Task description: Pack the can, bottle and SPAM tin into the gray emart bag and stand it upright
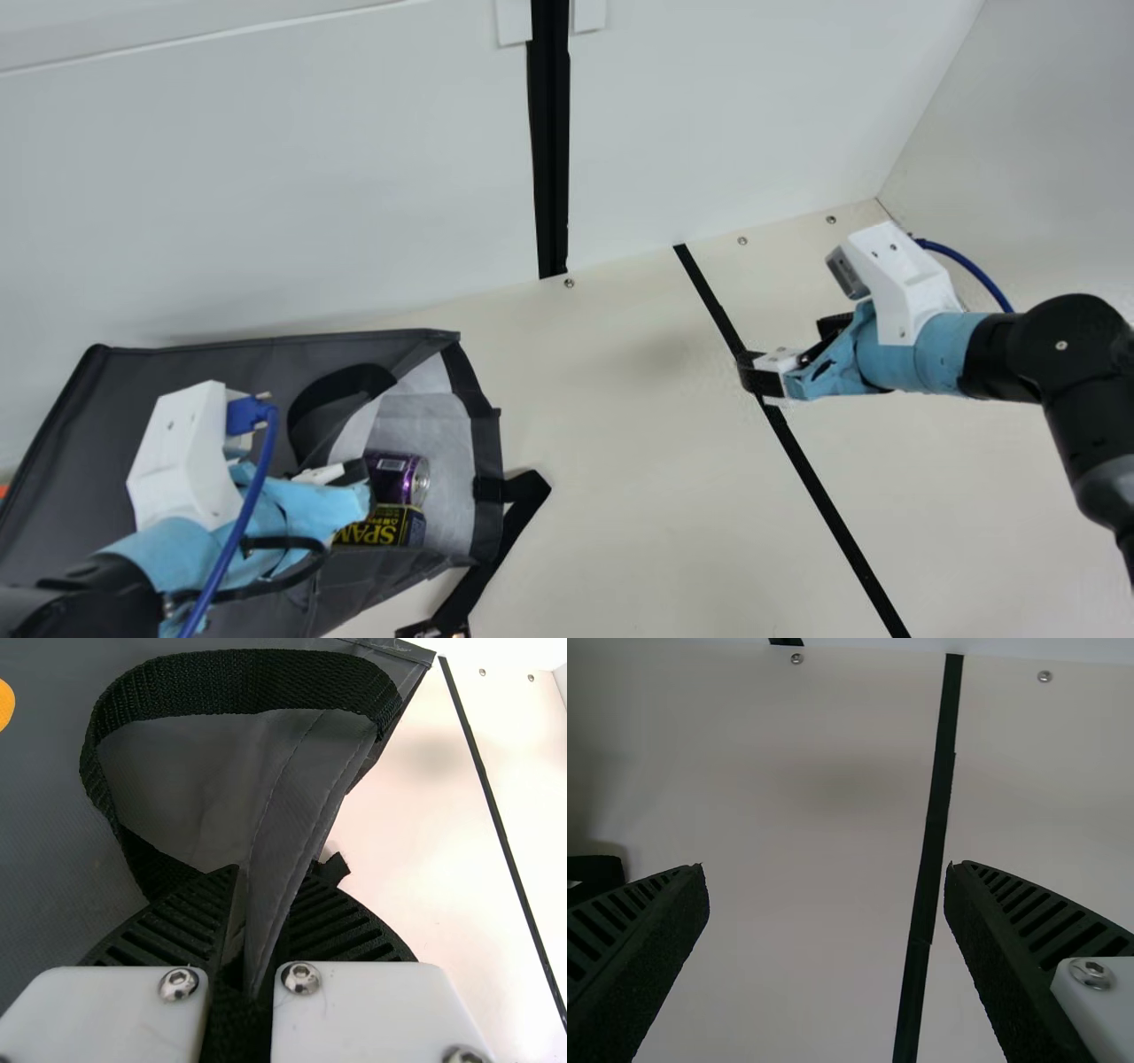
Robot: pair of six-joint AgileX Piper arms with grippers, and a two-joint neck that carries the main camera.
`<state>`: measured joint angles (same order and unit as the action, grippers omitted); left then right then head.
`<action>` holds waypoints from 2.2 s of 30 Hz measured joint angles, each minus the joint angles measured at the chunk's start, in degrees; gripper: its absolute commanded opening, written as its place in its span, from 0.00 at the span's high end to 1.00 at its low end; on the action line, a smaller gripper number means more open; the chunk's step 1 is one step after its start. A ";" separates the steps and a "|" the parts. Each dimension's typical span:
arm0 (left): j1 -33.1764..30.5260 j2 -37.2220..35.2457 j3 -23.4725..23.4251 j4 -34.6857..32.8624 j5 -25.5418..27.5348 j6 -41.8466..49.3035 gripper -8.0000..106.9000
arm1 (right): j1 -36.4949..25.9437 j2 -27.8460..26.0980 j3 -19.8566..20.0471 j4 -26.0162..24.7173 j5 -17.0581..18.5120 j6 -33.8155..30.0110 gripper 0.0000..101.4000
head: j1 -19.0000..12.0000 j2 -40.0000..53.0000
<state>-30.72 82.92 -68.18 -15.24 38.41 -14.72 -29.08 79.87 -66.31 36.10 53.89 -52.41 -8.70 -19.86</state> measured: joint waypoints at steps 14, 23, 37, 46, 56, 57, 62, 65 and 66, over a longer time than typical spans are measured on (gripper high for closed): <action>0.00 0.00 0.00 0.00 0.00 0.00 1.00 | 3.44 5.12 0.47 3.19 -0.67 -4.15 0.06 | 0.00 -0.09; 0.00 0.00 0.00 0.00 0.00 0.00 1.00 | 5.92 8.39 -0.33 4.21 -0.88 -6.22 0.06 | 0.00 -0.09; 0.00 0.00 0.00 0.00 0.00 0.00 1.00 | 10.83 13.59 -2.33 8.27 -0.26 -9.94 0.06 | 0.00 -0.09; 0.00 0.00 0.00 0.00 0.00 0.00 1.00 | 14.10 16.68 -4.21 10.44 1.31 -12.01 0.06 | 0.00 -0.09; 0.00 0.00 0.00 0.00 0.00 0.00 1.00 | 17.43 19.26 -5.70 12.54 2.73 -13.38 0.06 | 0.00 0.00; 0.00 0.00 0.00 0.00 0.00 0.00 1.00 | 17.68 19.52 -5.78 12.75 2.77 -13.38 0.06 | 0.00 0.00; 0.00 0.00 0.00 0.00 0.00 0.00 1.00 | 19.07 20.82 -6.52 13.69 3.24 -13.38 0.06 | 0.00 -0.09; 0.00 0.00 0.00 0.00 0.00 0.00 1.00 | 20.07 21.61 -6.85 14.27 3.97 -13.38 0.06 | 0.00 0.00; 0.00 0.00 0.00 0.00 0.00 0.00 1.00 | 20.32 21.78 -7.00 14.38 4.15 -13.38 0.06 | 0.00 0.00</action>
<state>-30.72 82.92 -68.18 -15.24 38.41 -14.72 -8.76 101.66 -73.31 50.48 58.04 -65.80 -8.70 -19.86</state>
